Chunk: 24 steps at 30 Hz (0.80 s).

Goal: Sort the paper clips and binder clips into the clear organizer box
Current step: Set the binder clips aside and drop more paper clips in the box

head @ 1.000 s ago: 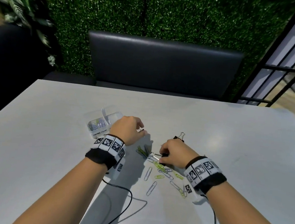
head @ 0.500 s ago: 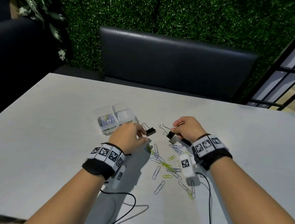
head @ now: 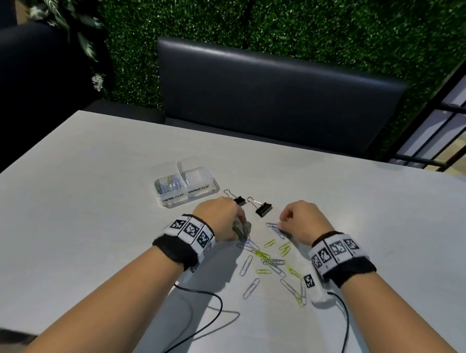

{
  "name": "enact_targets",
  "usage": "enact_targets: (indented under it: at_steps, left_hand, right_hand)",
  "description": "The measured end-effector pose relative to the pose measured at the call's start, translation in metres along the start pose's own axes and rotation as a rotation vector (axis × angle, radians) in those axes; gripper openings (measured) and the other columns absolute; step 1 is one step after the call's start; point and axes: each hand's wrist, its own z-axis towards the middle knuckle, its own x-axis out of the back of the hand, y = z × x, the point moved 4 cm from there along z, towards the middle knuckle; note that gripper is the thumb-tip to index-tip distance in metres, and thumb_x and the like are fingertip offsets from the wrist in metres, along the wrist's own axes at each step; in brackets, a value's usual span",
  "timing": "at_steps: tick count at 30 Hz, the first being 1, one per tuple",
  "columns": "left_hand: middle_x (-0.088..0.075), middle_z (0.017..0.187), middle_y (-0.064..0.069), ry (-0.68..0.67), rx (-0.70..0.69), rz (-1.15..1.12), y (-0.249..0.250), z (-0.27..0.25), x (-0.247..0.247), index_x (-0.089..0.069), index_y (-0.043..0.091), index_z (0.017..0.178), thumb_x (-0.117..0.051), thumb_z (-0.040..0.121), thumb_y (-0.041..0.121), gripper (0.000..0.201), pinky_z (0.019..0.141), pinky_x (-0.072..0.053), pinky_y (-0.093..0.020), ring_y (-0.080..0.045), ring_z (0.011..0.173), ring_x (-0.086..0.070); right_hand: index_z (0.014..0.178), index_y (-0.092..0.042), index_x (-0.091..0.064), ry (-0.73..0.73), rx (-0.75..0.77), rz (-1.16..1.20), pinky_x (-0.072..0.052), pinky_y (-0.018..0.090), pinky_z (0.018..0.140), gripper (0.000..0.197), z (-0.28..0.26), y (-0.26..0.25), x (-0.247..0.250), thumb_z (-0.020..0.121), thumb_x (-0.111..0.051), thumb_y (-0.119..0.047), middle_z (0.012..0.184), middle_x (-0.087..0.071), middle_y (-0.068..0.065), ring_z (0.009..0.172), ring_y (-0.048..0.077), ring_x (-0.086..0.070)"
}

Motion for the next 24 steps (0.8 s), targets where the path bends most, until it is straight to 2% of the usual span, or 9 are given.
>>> enact_targets:
  at_steps: [2, 4, 9, 12, 15, 18, 21, 24]
  left_hand:
    - [-0.061, 0.117, 0.000, -0.018, -0.027, 0.012, 0.007, 0.004, -0.006, -0.071, 0.036, 0.116, -0.082, 0.076, 0.036, 0.042, 0.078, -0.052, -0.031, -0.023, 0.106, -0.063]
    - [-0.060, 0.117, 0.000, -0.027, -0.042, 0.004, 0.012, 0.007, -0.009, -0.071, 0.034, 0.118, -0.082, 0.078, 0.038, 0.042, 0.079, -0.051, -0.030, -0.023, 0.106, -0.063]
    - [-0.072, 0.104, 0.003, -0.005, 0.013, -0.073, 0.007, 0.010, -0.008, -0.077, 0.031, 0.103, -0.082, 0.080, 0.034, 0.024, 0.081, -0.058, -0.034, -0.021, 0.096, -0.069]
    - [-0.073, 0.100, 0.002, 0.004, 0.029, -0.085, 0.004, 0.009, -0.009, -0.077, 0.028, 0.100, -0.081, 0.081, 0.035, 0.020, 0.079, -0.057, -0.034, -0.021, 0.093, -0.069]
    - [-0.075, 0.094, 0.005, 0.038, 0.038, -0.120, 0.002, 0.008, -0.009, -0.078, 0.028, 0.094, -0.080, 0.083, 0.034, 0.013, 0.072, -0.051, -0.028, -0.018, 0.090, -0.069]
    - [-0.075, 0.096, 0.005, 0.047, 0.053, -0.155, 0.002, 0.007, -0.007, -0.078, 0.026, 0.095, -0.077, 0.086, 0.030, 0.010, 0.073, -0.052, -0.029, -0.018, 0.093, -0.069]
    - [-0.075, 0.102, 0.002, 0.036, 0.065, -0.182, 0.001, 0.004, -0.006, -0.077, 0.025, 0.100, -0.073, 0.090, 0.030, 0.012, 0.078, -0.055, -0.031, -0.020, 0.095, -0.069]
    - [-0.073, 0.095, 0.005, 0.068, 0.059, -0.223, -0.002, 0.000, 0.000, -0.075, 0.026, 0.094, -0.069, 0.091, 0.027, 0.008, 0.077, -0.055, -0.030, -0.018, 0.092, -0.068]
  right_hand:
    - [0.104, -0.016, -0.075, -0.054, 0.009, -0.051, -0.055, 0.035, 0.088, 0.026, -0.005, 0.004, -0.009, 0.081, -0.078, -0.028, 0.103, -0.071, 0.003, 0.095, 0.021, -0.066]
    - [0.108, -0.017, -0.074, -0.041, 0.027, -0.073, -0.055, 0.036, 0.089, 0.031, -0.006, 0.003, -0.014, 0.080, -0.079, -0.028, 0.106, -0.072, 0.003, 0.097, 0.022, -0.067]
    - [0.083, -0.019, -0.074, 0.010, 0.039, -0.076, -0.058, 0.037, 0.080, 0.006, -0.006, 0.004, -0.016, 0.082, -0.077, -0.024, 0.086, -0.072, 0.000, 0.084, 0.020, -0.067]
    - [0.079, -0.018, -0.073, 0.023, 0.051, -0.059, -0.058, 0.035, 0.076, 0.008, -0.008, 0.006, -0.017, 0.085, -0.074, -0.023, 0.073, -0.066, -0.006, 0.077, 0.018, -0.065]
    - [0.078, -0.016, -0.074, 0.036, 0.062, -0.025, -0.058, 0.036, 0.075, 0.008, -0.011, 0.009, -0.014, 0.085, -0.074, -0.021, 0.072, -0.067, -0.005, 0.076, 0.017, -0.065]
    - [0.076, -0.015, -0.074, 0.046, 0.055, 0.048, -0.059, 0.037, 0.076, 0.009, -0.014, 0.009, -0.009, 0.085, -0.074, -0.017, 0.076, -0.071, -0.003, 0.075, 0.014, -0.067]
    - [0.075, -0.014, -0.074, 0.050, 0.036, 0.144, -0.059, 0.033, 0.073, 0.011, -0.016, 0.006, -0.004, 0.086, -0.072, -0.013, 0.074, -0.071, -0.005, 0.071, 0.011, -0.068]
    - [0.082, -0.015, -0.075, 0.057, 0.062, 0.203, -0.049, 0.019, 0.059, 0.008, -0.017, -0.006, 0.002, 0.088, -0.072, -0.019, 0.080, -0.071, -0.002, 0.074, 0.011, -0.065]
